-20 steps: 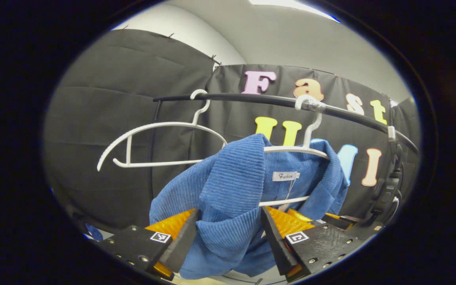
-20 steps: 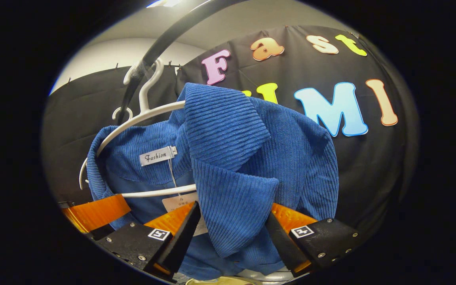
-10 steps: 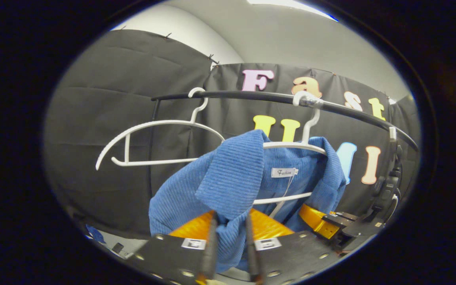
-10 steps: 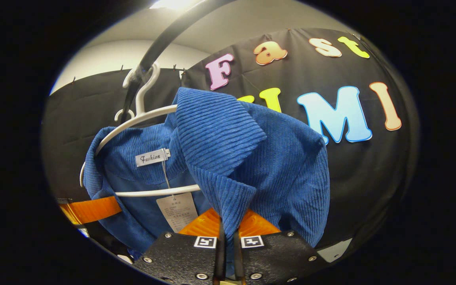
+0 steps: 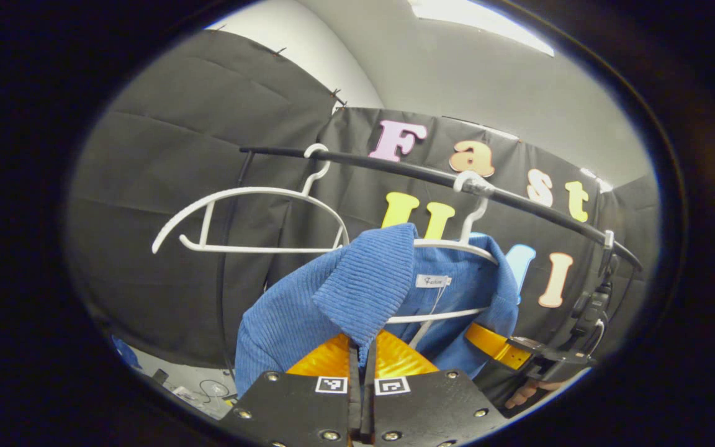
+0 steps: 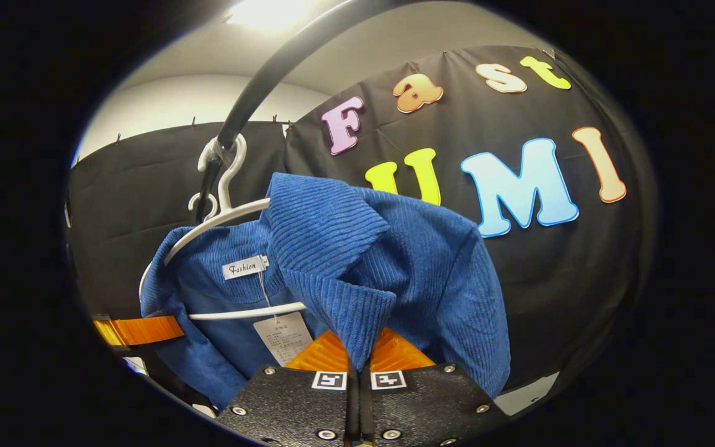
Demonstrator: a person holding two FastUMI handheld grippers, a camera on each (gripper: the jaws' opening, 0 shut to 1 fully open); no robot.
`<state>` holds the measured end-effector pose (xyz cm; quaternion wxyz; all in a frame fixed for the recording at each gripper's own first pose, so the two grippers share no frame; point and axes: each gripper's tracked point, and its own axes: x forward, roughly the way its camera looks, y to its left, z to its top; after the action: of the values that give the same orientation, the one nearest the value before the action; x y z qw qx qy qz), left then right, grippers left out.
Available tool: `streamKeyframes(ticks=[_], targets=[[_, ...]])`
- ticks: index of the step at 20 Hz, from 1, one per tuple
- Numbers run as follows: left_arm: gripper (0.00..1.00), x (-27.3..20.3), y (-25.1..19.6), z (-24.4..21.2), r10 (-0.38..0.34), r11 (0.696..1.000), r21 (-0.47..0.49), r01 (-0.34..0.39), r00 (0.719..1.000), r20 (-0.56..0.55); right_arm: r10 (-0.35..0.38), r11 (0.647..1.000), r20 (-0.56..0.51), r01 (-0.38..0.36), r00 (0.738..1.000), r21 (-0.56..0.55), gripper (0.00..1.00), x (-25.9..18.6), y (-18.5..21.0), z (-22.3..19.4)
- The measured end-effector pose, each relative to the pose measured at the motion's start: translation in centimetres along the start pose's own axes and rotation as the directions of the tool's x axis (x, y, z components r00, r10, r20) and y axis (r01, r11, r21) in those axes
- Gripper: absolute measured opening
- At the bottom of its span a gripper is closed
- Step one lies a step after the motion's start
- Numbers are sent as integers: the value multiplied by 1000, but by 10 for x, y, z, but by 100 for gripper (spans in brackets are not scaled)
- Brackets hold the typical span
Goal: Grasp the clothes on the hanger with both hands and then place them into the laundry hamper below.
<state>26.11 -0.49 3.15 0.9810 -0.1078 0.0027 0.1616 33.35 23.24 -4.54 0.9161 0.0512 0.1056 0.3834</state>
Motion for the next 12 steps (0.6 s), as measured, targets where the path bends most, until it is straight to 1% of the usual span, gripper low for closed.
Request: streamKeyframes(ticks=[2,3,4,7,8,9,11,12], targets=[[1,-9,-1,9,-12,1000,16,11,1000,25,-10,1000,1,10,1000,13,0,-7,-4,3],[5,-12,-4,13,-15,1000,24,14,999,37,-14,999,-1,14,1000,32,0,-8,-6,3],[1,-14,-4,18,-16,1000,27,15,999,47,-28,999,9,27,1000,39,0,-10,-12,8],[1,-24,-1,35,-18,999,34,16,996,82,-72,997,51,71,996,23,0,-20,-30,20],[5,-26,1,42,-15,999,36,12,995,95,-85,996,61,83,995,23,0,-21,-36,23],[1,-29,5,49,-9,999,38,5,994,107,-97,995,72,95,993,29,0,-23,-42,25],[1,-32,15,63,7,999,41,-13,991,133,-125,992,94,121,988,42,0,-25,-53,30],[5,-32,20,70,19,999,41,-25,990,142,-141,989,102,137,985,48,0,-24,-58,33]])
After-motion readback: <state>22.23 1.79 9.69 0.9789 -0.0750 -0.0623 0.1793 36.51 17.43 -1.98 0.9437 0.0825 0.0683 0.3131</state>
